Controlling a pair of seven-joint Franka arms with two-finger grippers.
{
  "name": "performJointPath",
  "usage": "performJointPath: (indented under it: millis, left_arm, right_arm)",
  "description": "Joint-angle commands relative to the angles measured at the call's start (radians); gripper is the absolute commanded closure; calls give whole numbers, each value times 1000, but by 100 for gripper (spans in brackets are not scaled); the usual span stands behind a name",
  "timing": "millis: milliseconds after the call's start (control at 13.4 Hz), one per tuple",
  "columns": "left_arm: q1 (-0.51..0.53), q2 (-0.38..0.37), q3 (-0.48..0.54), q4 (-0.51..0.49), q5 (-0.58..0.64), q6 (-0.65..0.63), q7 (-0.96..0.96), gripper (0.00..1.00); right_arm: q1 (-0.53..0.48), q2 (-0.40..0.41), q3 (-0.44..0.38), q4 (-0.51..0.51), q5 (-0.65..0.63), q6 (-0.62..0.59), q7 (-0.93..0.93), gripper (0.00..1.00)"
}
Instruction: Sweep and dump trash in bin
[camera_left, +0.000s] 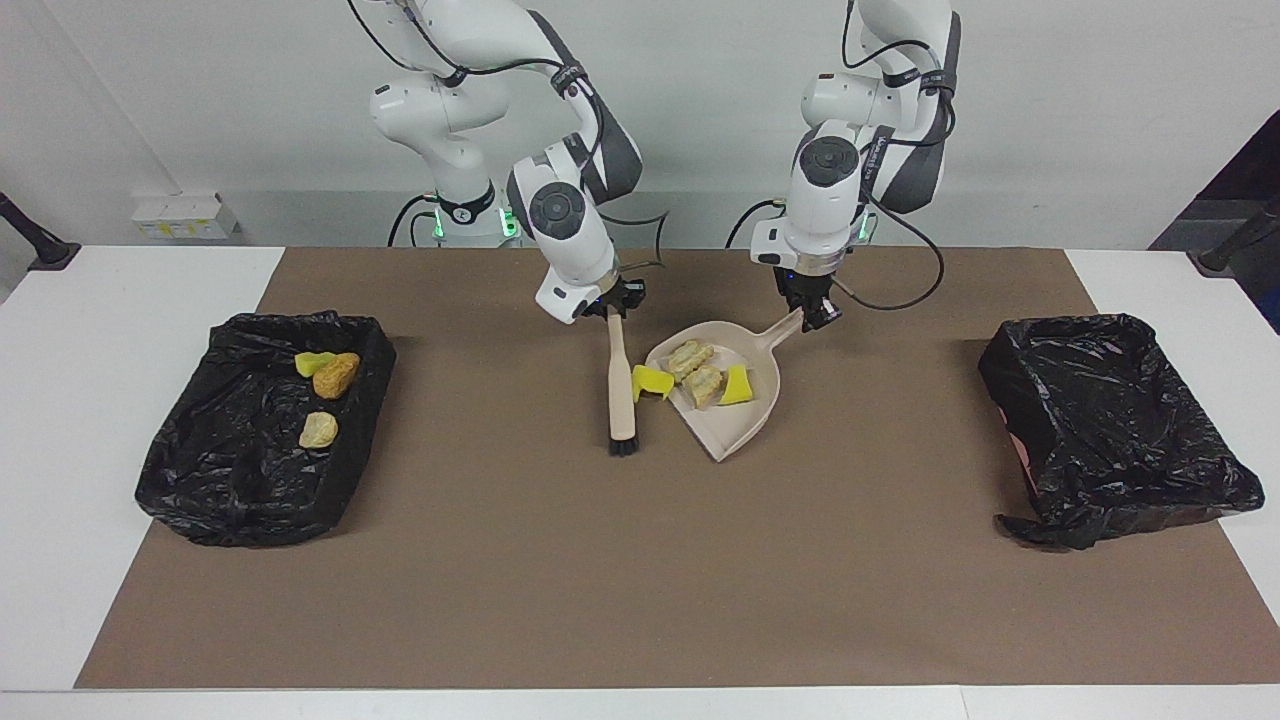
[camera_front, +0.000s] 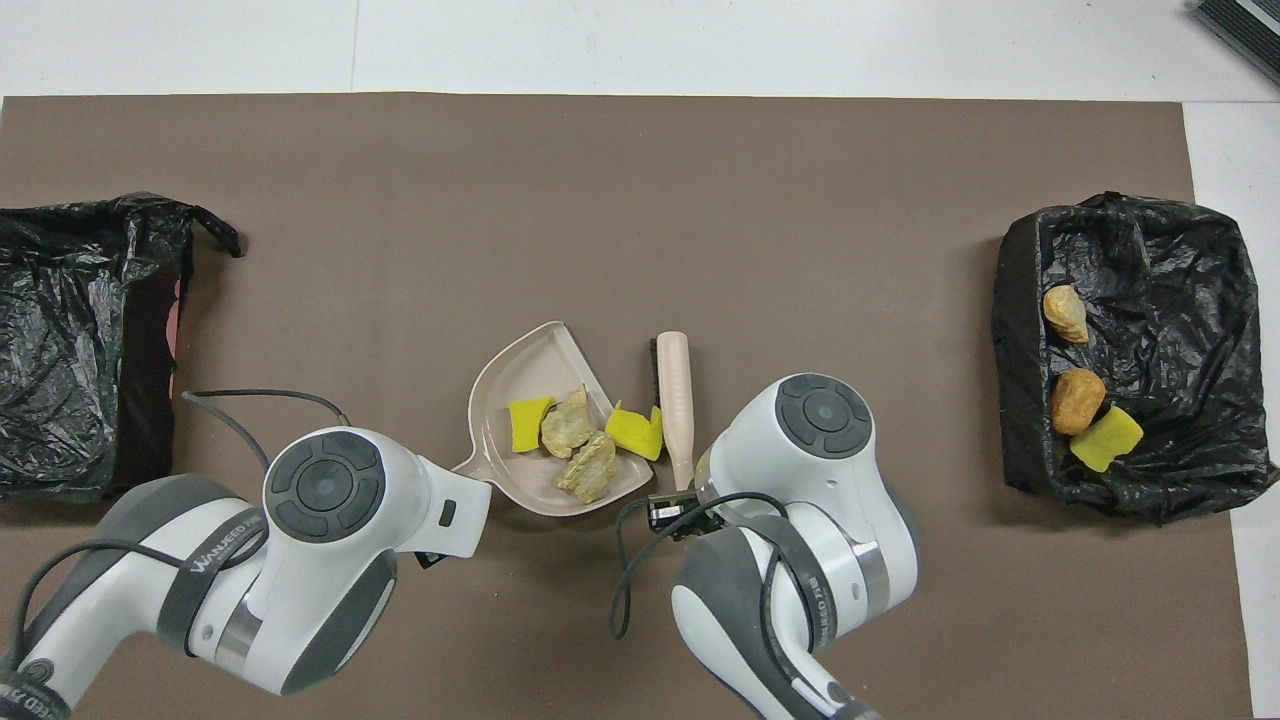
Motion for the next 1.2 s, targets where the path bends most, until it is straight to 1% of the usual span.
performJointPath:
  millis: [0, 225, 374, 449, 823, 973, 1123]
  left_arm:
    - [9, -13, 6, -13, -21, -12, -12, 100]
    - [60, -11, 6, -10, -57, -24, -102, 100]
    - [81, -23, 15, -4, -59, -27, -106, 100]
    - [109, -26, 14, -1, -59, -30, -106, 100]
    - [149, -57, 18, 4, -62, -32, -104, 100]
    - [152, -60, 25, 4, -105, -39, -102, 100]
    - [192, -74, 28, 5, -134, -62, -102, 100]
  right_arm:
    - [34, 26, 13, 48, 38, 9, -15, 100]
    - [80, 29, 14, 82, 38, 10, -10, 100]
    - [97, 29, 14, 90, 38, 12, -4, 100]
    - [99, 28, 14, 96, 36, 9, -4, 100]
    - [100, 20, 14, 123, 35, 3, -15, 100]
    - [104, 20, 15, 132, 33, 9, -13, 100]
    - [102, 14, 15, 159, 33, -8, -12, 100]
